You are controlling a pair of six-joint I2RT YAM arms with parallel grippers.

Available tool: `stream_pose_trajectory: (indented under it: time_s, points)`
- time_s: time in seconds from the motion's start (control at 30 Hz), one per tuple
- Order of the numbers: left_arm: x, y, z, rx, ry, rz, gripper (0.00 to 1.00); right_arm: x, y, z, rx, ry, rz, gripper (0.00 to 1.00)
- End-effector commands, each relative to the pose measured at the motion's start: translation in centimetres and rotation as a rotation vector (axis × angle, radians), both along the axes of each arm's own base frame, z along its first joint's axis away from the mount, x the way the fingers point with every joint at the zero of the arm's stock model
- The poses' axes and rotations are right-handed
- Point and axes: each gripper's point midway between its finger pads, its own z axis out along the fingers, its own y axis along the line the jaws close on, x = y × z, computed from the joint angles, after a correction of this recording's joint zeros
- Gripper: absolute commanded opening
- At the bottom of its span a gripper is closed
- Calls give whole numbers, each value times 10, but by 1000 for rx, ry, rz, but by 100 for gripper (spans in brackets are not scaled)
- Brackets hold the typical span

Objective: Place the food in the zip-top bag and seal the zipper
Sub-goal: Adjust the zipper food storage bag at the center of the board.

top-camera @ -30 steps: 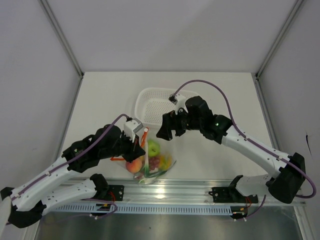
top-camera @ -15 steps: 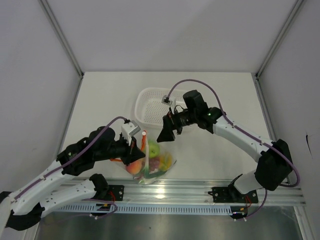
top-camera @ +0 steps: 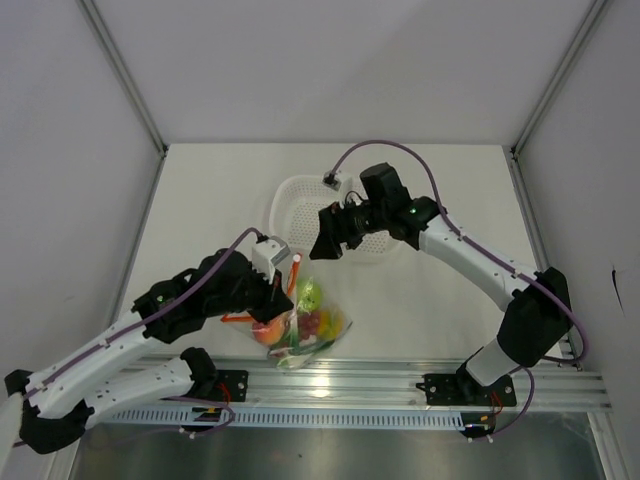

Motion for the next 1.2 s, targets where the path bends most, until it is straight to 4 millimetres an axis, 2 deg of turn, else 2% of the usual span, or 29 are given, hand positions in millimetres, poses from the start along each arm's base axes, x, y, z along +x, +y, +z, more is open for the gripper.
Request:
stream_pose_trajectory:
  time_s: [0.0,0.1,0.17,0.2,0.3,0.33,0.43,0.47,0.53,0.6,0.63,0.77,0.87,0.93,1.03,1.17]
  points:
    - [19,13,-21,89,32,166,1,30,-17,48,-23,-87,-251,80]
    - [19,8,-20,56,38,169,1,32,-22,65,-3,-85,-314,82]
    - [20,3,-8,24,14,143,1,27,-19,72,22,-81,-295,82]
    - [14,-2,-1,-4,21,103,1,27,-19,73,26,-81,-291,82]
    - [6,-6,48,-129,-54,39,1,25,-19,63,3,-58,-288,82]
    - [3,-6,70,-178,-94,20,1,25,-19,59,-7,-51,-288,82]
    - [-9,-6,98,-253,-129,-41,1,23,-20,55,-13,-42,-287,82]
    - [-12,-6,102,-262,-133,-52,1,22,-20,55,-9,-45,-285,82]
    - [-10,-3,97,-255,-130,-31,1,19,-21,54,-10,-44,-282,82]
    - [-3,-1,76,-198,-95,16,1,17,-22,53,-14,-44,-281,82]
    - [0,2,56,-137,-59,46,1,16,-22,53,-14,-45,-282,82]
    - [5,2,15,-14,17,64,1,14,-25,47,-26,-40,-285,82]
    - [6,-1,19,-25,-16,35,1,10,-24,42,-23,-32,-263,83]
    - [5,-3,35,-51,-71,-9,1,5,-22,40,-13,-36,-231,84]
    - [-8,-8,53,-90,-109,-120,1,-4,-21,36,1,-36,-171,87]
    - [-27,-9,60,-132,-114,-228,1,-30,-14,37,51,-39,11,91]
